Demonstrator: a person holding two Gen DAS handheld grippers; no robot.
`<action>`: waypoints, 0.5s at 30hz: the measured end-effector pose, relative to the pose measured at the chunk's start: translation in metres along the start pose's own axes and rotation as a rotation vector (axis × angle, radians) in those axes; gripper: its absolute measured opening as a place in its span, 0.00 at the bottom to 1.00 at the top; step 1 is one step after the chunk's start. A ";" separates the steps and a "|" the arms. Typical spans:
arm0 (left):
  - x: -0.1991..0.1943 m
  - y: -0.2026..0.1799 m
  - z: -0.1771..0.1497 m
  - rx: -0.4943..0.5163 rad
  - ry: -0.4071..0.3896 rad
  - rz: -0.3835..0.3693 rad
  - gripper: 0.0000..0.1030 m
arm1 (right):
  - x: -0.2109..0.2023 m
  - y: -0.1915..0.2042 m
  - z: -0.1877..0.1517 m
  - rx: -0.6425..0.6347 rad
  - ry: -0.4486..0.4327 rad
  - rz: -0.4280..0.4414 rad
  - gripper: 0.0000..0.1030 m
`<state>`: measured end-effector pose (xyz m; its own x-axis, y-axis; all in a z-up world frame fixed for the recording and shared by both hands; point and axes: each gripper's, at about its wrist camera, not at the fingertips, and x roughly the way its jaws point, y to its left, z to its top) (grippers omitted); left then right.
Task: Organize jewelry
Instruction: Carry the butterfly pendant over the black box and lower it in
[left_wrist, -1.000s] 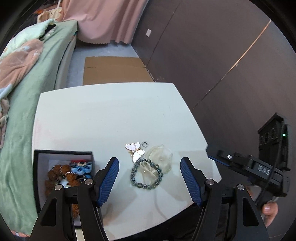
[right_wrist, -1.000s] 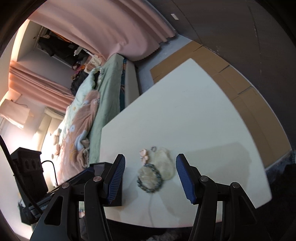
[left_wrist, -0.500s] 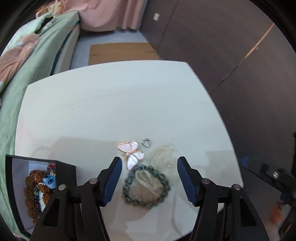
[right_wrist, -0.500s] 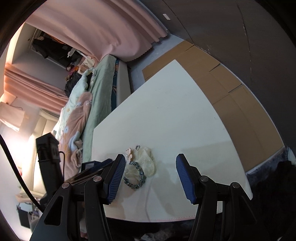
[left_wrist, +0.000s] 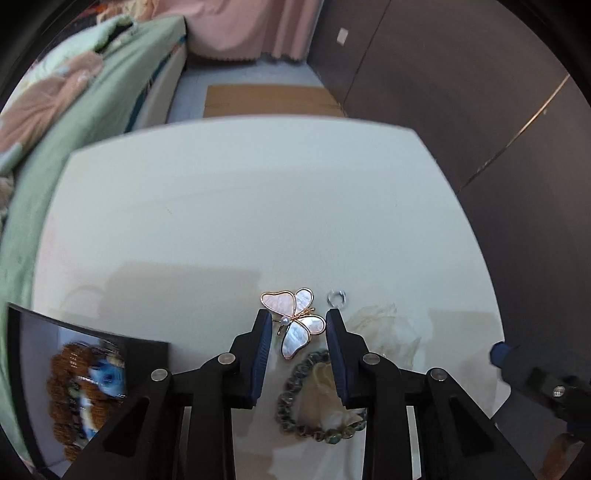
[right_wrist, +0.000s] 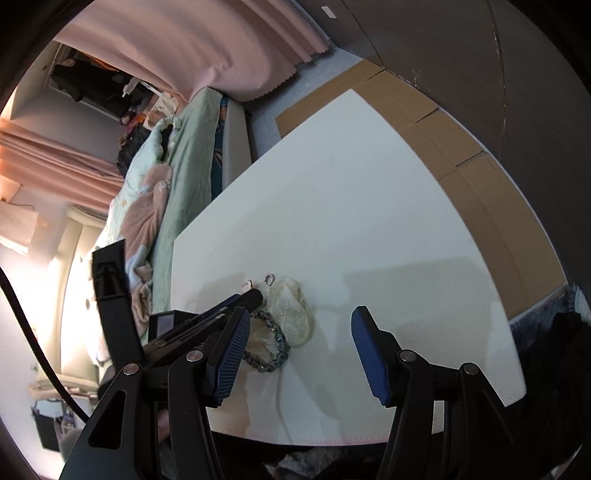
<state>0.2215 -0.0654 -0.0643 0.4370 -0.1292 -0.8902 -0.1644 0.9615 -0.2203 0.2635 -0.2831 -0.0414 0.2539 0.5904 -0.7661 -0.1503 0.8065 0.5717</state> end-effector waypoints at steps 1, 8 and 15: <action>-0.007 0.002 0.001 0.000 -0.014 -0.010 0.30 | 0.001 0.001 -0.001 -0.001 0.003 0.000 0.56; -0.047 0.014 0.007 -0.013 -0.076 -0.064 0.30 | 0.018 0.019 -0.003 -0.025 0.032 0.005 0.56; -0.068 0.037 0.007 -0.049 -0.099 -0.085 0.30 | 0.040 0.041 -0.008 -0.063 0.079 -0.010 0.56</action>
<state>0.1925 -0.0195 -0.0093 0.5358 -0.1825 -0.8243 -0.1650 0.9349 -0.3143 0.2601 -0.2262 -0.0513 0.1803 0.5805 -0.7940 -0.2083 0.8115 0.5460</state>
